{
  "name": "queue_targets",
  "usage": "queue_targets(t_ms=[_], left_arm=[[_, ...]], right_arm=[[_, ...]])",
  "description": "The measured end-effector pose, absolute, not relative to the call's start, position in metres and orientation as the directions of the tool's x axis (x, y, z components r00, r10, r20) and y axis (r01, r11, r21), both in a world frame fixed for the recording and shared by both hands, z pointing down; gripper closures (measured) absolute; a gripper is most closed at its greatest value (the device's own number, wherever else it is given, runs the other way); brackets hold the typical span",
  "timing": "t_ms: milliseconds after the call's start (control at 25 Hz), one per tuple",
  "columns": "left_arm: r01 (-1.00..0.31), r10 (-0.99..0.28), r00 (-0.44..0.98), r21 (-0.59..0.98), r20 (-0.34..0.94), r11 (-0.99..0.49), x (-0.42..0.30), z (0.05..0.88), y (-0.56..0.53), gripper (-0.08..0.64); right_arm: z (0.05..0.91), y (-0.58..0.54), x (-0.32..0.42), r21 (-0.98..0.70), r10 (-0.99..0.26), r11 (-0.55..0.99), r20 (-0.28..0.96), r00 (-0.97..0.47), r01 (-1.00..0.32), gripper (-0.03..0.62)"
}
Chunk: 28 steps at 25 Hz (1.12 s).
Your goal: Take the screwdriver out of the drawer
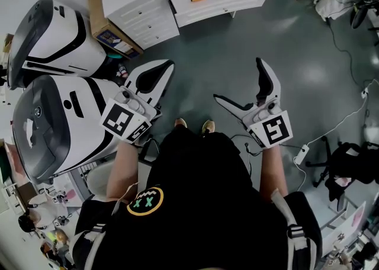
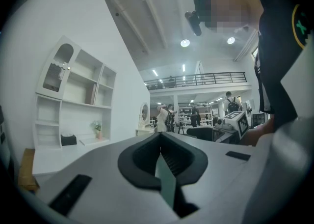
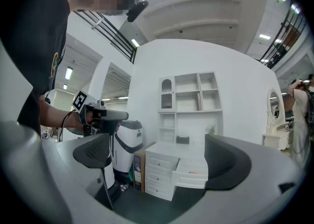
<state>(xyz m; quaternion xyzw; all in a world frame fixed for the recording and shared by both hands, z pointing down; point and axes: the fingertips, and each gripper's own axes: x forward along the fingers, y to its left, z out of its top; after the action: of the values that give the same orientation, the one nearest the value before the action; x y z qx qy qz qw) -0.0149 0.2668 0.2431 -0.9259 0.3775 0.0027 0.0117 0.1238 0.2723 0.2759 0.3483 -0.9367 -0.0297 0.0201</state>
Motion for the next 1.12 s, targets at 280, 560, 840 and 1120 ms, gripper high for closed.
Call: queue_targets(t_ms=[280,560,840,1120], left_arm=[[-0.7,-0.7,0.714,-0.02,-0.002,-0.714,-0.006,0.248,0.26,0.541],[-0.694,-0.694,0.72,-0.015,-0.003,-0.719,-0.014,0.258,0.224,0.541],[-0.671,-0.672,0.741,-0.052,0.001,-0.74,-0.023,0.265,0.158,0.541],[-0.673,-0.673,0.739,-0.015,-0.003,-0.739,-0.042,0.273,0.089,0.541]], right_arm=[[0.282,0.263,0.137,0.061,-0.659,0.751,0.018,-0.752,-0.657,0.01],[0.29,0.228,0.127,0.062,-0.661,0.75,0.023,-0.75,-0.659,0.011],[0.291,0.164,0.113,0.066,-0.678,0.734,0.019,-0.735,-0.676,0.011],[0.296,0.099,0.096,0.06,-0.678,0.735,0.044,-0.733,-0.676,0.011]])
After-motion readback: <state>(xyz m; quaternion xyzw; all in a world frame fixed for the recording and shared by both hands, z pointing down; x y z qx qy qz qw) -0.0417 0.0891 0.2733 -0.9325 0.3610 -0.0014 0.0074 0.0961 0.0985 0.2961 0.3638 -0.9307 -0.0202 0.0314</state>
